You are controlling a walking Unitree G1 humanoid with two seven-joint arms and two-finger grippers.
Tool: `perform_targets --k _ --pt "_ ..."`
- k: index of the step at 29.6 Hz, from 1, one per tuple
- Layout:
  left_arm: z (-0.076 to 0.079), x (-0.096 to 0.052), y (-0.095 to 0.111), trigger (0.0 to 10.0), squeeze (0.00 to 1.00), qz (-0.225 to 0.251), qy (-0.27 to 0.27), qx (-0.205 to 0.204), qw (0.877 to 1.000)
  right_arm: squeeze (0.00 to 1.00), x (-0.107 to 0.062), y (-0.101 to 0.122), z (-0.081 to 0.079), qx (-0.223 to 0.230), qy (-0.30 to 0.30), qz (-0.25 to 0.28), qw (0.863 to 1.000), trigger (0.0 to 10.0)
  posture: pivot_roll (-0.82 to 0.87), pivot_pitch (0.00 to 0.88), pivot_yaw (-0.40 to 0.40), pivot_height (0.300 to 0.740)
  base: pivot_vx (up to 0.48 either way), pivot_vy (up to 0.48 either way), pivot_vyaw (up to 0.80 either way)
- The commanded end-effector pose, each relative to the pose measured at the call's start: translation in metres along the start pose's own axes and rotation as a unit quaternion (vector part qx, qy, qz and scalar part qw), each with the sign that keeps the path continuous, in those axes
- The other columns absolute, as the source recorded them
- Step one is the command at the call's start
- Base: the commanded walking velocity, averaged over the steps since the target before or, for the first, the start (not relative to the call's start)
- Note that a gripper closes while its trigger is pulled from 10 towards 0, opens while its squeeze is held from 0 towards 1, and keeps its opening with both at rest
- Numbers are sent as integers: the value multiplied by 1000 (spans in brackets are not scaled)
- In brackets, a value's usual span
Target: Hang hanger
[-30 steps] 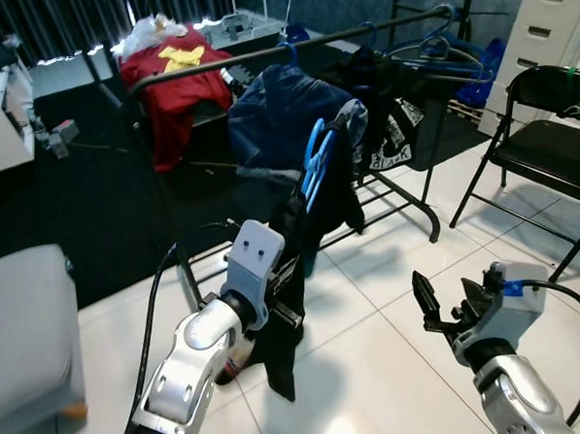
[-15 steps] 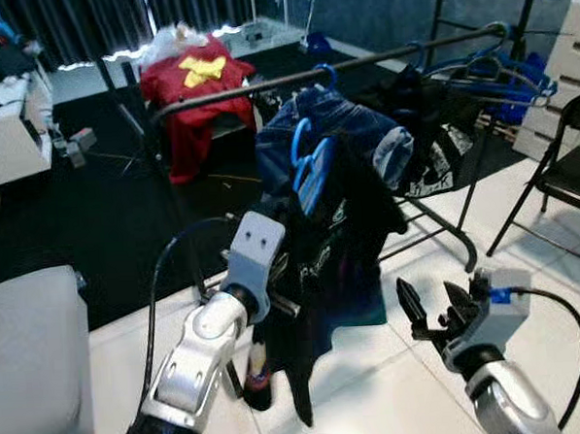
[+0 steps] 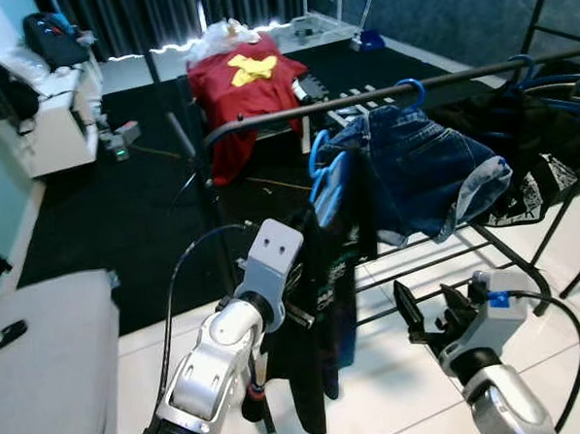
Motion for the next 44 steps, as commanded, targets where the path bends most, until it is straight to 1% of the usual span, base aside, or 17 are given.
perform_targets --k 1,4,10,13,20,23,27,29,30,33,35,36,37,40,41,43,44 --pt "4 2 15 10000 0 22 -2 -6 1000 0 -1 2 -3 8 4 3 1000 10000 -135 54 81 740 424 0 0" --pt "9 4 19 10000 0 25 -8 -11 1000 0 -1 3 -3 10 4 3 1000 10000 -138 62 81 740 420 0 0" --pt "14 7 24 10000 0 30 -9 -20 999 0 -2 3 -3 12 3 3 1000 10000 -138 62 81 740 417 0 0" --pt "14 9 31 10000 0 38 -7 -29 999 0 -2 3 -3 13 3 3 1000 10000 -143 75 78 740 411 0 0" --pt "12 8 33 10000 0 37 -2 -33 999 0 -2 4 -3 14 2 3 1000 10000 -144 79 77 740 360 0 0" --pt "14 7 25 10000 0 13 -3 -36 999 0 -2 5 -2 14 1 2 1000 10000 -144 82 77 740 0 0 0" --pt "17 5 22 10000 0 4 -6 -38 999 0 -2 5 -1 14 0 1 1000 10000 -146 84 76 740 0 0 0" --pt "22 -2 13 10000 0 -17 -10 -34 999 0 -2 6 -1 14 -1 0 1000 10000 -141 91 74 740 0 0 0" --pt "22 -2 13 10000 0 -17 -10 -34 999 0 -2 6 -1 14 -1 0 1000 10000 -141 91 74 740 0 0 0" --pt "20 -9 0 10000 0 -42 -4 -27 999 0 -2 6 -1 16 0 -1 1000 10000 -137 94 74 740 0 0 0" --pt "20 -9 0 10000 0 -42 -4 -27 999 0 -2 6 -1 16 0 -1 1000 10000 -137 94 74 740 0 0 0" --pt "16 -13 -7 10000 0 -54 2 -24 998 0 -2 6 -1 17 0 -1 1000 10000 -135 97 73 740 0 0 0" --pt "16 -13 -7 10000 0 -54 2 -24 998 0 -2 6 -1 17 0 -1 1000 10000 -135 97 73 740 0 0 0" --pt "11 -20 -17 10000 0 -71 7 -19 997 0 -2 6 -1 19 0 -2 1000 10000 -133 101 72 740 0 0 0" --pt "12 -24 -18 10000 0 -70 -1 -13 997 0 -2 7 -1 20 1 -3 1000 10000 -131 108 68 740 0 0 0" --pt "12 -24 -18 10000 0 -70 -1 -13 997 0 -2 7 -1 20 1 -3 1000 10000 -131 108 68 740 0 0 0" --pt "14 -26 -17 10000 0 -64 -11 -9 998 0 -2 7 -1 20 1 -4 1000 10000 -130 109 67 740 0 0 0"
Point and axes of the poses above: a point about 5 cm out from each wrist's last joint towards the gripper, its own x axis pointing out of the wrist towards the gripper, its own y axis along the axis of the wrist's last joint, z = x × y, the point moved 4 cm from there along x, pointing out of the wrist towards the gripper, and after that the axes turned 14 degrees about x, right-handed, at the moved point
